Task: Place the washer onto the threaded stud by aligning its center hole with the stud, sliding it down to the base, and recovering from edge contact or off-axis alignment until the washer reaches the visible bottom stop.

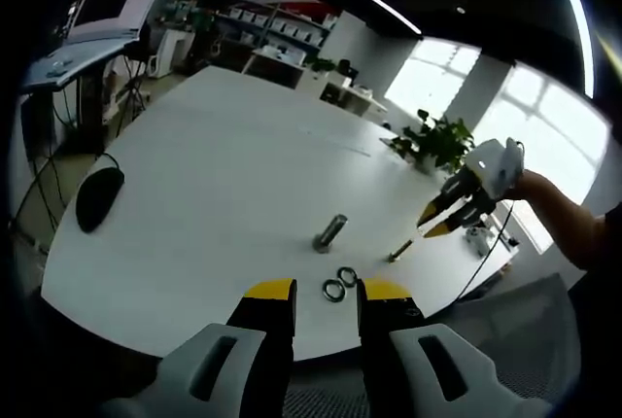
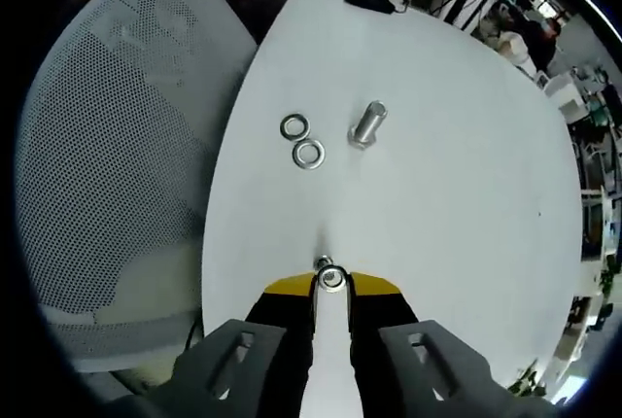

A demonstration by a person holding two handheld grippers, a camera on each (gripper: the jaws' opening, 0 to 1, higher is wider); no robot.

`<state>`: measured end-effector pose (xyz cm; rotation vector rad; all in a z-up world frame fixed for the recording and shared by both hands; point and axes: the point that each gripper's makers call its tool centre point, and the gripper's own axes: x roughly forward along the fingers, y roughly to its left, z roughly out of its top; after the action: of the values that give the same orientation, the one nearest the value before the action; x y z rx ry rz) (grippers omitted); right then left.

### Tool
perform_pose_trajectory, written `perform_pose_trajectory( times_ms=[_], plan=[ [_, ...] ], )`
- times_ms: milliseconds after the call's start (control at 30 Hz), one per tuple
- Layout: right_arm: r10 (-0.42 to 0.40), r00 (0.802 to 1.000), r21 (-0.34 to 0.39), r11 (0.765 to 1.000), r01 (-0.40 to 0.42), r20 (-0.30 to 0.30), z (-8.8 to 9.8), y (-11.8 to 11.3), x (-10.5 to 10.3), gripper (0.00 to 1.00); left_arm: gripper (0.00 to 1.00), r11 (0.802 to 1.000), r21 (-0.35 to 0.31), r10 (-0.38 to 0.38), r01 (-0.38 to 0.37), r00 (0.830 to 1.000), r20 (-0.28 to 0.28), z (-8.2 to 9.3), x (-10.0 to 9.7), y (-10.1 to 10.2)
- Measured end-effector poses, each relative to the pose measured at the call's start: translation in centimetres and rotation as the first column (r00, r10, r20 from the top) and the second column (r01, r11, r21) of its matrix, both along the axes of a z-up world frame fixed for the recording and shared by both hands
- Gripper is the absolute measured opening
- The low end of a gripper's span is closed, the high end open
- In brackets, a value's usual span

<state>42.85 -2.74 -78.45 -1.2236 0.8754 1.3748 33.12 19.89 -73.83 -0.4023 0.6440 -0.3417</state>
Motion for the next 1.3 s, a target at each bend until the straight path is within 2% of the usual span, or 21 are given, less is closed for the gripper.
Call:
perform_pose_trajectory(
  times_ms=[533,1067,1300],
  plan=[
    [-0.001,0.999,-0.055,0.998,-0.001,-0.035,-2.2,-0.5,0.1,0.14,0.23,1.000,-0.006,0.007,-0.007,1.000,0.003,0.1,0.0,0.0],
    [-0.008,0.999,-0.055,0.998,0.005,-0.049,-3.0,-0.2,0.2,0.14,0.23,1.000,-0.004,0.005,-0.005,1.000,0.000,0.0,0.0,0.0],
    [-0.011,0.998,-0.068,0.998,0.006,-0.059,-4.2,-0.4,0.1,0.14,0.23,1.000,-0.006,0.009,-0.009,1.000,0.001,0.0,0.1,0.1]
  ],
)
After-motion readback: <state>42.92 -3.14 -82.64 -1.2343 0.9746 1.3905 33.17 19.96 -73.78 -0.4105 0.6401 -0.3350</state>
